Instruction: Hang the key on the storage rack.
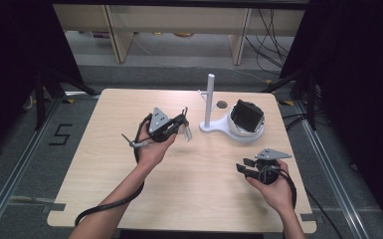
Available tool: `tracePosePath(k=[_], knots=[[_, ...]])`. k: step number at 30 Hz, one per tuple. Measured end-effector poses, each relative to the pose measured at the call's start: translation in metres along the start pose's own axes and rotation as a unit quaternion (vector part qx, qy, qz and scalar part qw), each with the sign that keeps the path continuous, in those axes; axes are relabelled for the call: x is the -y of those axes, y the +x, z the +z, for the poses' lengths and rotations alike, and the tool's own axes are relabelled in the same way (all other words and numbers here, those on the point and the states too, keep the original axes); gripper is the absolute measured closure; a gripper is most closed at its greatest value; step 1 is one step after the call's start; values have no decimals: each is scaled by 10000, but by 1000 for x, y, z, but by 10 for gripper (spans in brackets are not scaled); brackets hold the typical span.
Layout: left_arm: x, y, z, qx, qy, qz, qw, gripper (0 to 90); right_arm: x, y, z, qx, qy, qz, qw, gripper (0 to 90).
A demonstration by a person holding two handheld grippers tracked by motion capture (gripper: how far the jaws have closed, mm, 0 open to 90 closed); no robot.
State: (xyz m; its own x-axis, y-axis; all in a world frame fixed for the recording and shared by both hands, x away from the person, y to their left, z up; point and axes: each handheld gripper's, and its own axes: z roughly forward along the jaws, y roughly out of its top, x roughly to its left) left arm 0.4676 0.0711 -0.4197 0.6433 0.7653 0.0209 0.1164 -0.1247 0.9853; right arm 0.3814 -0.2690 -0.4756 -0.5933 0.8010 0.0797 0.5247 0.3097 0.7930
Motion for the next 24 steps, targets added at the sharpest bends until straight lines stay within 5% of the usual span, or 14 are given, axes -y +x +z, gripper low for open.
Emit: tracePosePath(k=[3, 4, 13, 19, 24], knots=[[-8, -1, 14, 88, -30, 21, 10000, 865, -1, 1, -2, -43, 82, 146, 9999, 596], [-10, -1, 17, 105, -33, 26, 9999, 865, -1, -2, -2, -12, 23, 0, 10000, 596], [-26, 5, 38, 394, -115, -179, 9990, 865, -1, -2, 0, -102, -16, 83, 9999, 593], [-26, 7, 44, -37, 39, -147, 9999, 865, -1, -2, 0, -81, 36, 72, 9999, 590], [-34, -4, 53, -478, 51, 301, 9984, 864, -1, -2, 2, -157, 103, 95, 9998, 590]])
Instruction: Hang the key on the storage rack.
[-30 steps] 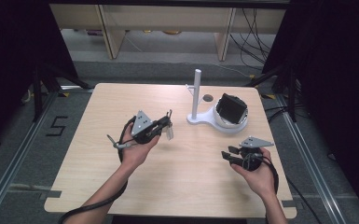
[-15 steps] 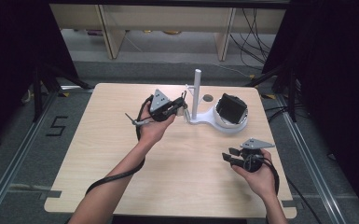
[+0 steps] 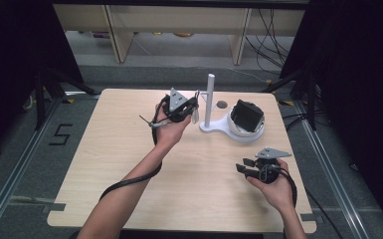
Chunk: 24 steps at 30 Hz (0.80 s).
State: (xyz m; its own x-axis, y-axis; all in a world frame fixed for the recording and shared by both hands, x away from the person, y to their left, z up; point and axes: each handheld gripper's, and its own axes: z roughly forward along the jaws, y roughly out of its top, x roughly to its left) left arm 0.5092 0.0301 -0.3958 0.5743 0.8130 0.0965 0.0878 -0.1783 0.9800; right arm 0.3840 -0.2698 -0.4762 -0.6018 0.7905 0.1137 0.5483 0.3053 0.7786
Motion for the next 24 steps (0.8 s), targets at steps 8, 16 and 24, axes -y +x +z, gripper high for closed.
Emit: tracePosePath(k=[8, 16, 24], knots=[[-1, -16, 6, -450, 112, 540, 9975, 863, 3, 0, 2, -88, -3, 37, 10000, 590], [5, -32, 10, -801, 208, 1172, 9897, 830, 4, 1, 5, -176, 97, 54, 9998, 583], [4, -44, 12, -615, 139, 1847, 9808, 756, 4, 2, 6, -196, 233, 23, 9995, 572]])
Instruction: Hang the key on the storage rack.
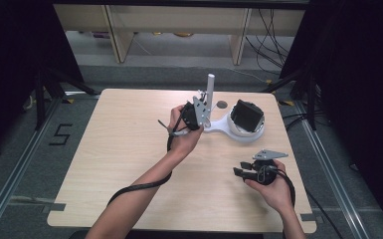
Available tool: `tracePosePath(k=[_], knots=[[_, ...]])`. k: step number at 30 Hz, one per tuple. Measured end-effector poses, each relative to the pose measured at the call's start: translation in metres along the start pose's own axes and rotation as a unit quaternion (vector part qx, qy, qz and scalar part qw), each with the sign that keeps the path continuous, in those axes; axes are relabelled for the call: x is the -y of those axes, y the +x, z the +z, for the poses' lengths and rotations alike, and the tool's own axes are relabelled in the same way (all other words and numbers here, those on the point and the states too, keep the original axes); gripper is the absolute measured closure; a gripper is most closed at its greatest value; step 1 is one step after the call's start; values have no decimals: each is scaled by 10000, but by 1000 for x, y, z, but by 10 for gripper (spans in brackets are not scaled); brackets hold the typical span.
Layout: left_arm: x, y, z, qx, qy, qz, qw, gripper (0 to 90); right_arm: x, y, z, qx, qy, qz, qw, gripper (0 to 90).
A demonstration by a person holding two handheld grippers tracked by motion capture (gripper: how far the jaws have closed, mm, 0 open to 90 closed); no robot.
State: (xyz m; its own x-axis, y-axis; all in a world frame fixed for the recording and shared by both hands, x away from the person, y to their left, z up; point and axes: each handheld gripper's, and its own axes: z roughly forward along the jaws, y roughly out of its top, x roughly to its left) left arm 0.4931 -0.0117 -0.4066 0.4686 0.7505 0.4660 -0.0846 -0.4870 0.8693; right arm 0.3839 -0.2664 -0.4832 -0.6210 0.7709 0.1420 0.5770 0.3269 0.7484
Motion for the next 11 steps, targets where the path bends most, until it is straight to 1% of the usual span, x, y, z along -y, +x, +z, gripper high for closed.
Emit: tracePosePath(k=[1, 2, 3, 4, 5, 6, 7, 8, 9, 10, 11], knots=[[0, 0, -1, 43, -61, 37, 10000, 702, 0, 0, 1, -38, 10, 10, 10000, 571], [1, 0, -3, 73, -136, -33, 9999, 667, 1, 1, 1, -17, -4, 31, 10000, 570], [2, 1, -6, 155, -165, -177, 9996, 646, 1, 1, 0, -14, 32, 27, 10000, 569], [5, 3, -10, 255, -150, -400, 9988, 633, 1, 0, 0, -15, 17, 23, 10000, 569], [10, 5, -14, 339, -115, -627, 9974, 622, 2, 2, -1, -22, 90, 203, 9998, 569], [15, 8, -19, 454, -64, -774, 9959, 602, 2, -1, -1, -12, -20, 44, 10000, 569], [21, 11, -25, 625, 6, -1014, 9929, 568, 3, -1, -2, -15, 39, 101, 9999, 568], [28, 15, -31, 860, 48, -1259, 9883, 532, 4, -1, -2, -40, -51, 186, 9998, 567], [35, 19, -39, 992, 56, -1422, 9848, 506, 3, -4, -4, 58, 5, 78, 10000, 567], [42, 23, -47, 1132, 92, -1503, 9821, 473, 4, -2, -5, 8, 49, 289, 9996, 566], [51, 28, -57, 1259, 136, -1626, 9785, 436, 5, -6, -5, 32, -1, 95, 10000, 565]])
